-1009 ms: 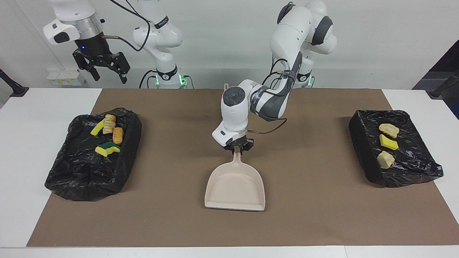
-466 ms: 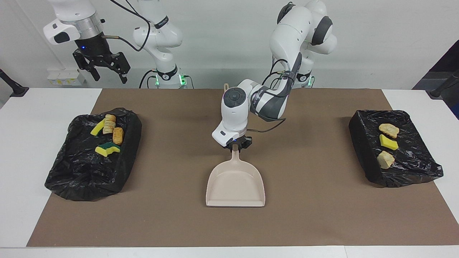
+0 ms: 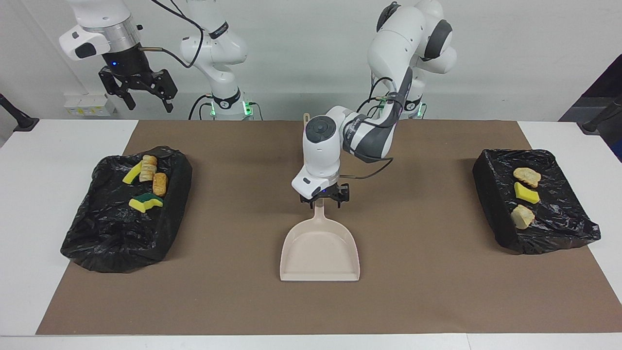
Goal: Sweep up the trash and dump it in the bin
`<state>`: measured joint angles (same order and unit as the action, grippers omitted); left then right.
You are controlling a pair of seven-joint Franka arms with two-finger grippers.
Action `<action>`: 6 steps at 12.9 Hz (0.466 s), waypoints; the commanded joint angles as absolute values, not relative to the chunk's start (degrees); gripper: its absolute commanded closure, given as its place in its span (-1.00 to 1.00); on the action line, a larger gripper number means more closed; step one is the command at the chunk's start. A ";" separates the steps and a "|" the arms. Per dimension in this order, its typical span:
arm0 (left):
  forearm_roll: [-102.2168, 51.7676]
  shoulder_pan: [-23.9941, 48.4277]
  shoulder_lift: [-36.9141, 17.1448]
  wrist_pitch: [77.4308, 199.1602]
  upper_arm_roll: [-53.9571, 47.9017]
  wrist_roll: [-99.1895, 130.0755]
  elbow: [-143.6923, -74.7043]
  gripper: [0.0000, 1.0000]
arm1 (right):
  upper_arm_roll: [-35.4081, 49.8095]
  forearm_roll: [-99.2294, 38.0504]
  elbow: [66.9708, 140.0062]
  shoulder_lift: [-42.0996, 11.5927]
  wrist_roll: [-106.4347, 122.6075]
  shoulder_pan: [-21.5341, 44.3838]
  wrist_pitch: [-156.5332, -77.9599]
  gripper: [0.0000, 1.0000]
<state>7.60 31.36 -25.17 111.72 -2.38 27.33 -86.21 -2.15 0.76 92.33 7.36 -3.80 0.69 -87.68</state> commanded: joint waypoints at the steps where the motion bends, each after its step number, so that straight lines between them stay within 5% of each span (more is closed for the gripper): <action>1: 8.00 26.30 -12.68 114.26 -2.81 21.03 -99.30 -1.00 | -1.93 -0.44 93.34 8.44 -3.42 0.44 -87.28 -1.00; 6: 5.28 16.28 -3.79 111.20 -2.46 6.08 -98.97 -1.00 | -1.67 -0.44 94.04 9.14 -4.04 0.44 -87.45 -1.00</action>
<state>6.77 19.27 -8.12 111.67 -2.18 9.86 -96.42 -1.86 0.75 92.57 7.68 -3.80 0.70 -87.67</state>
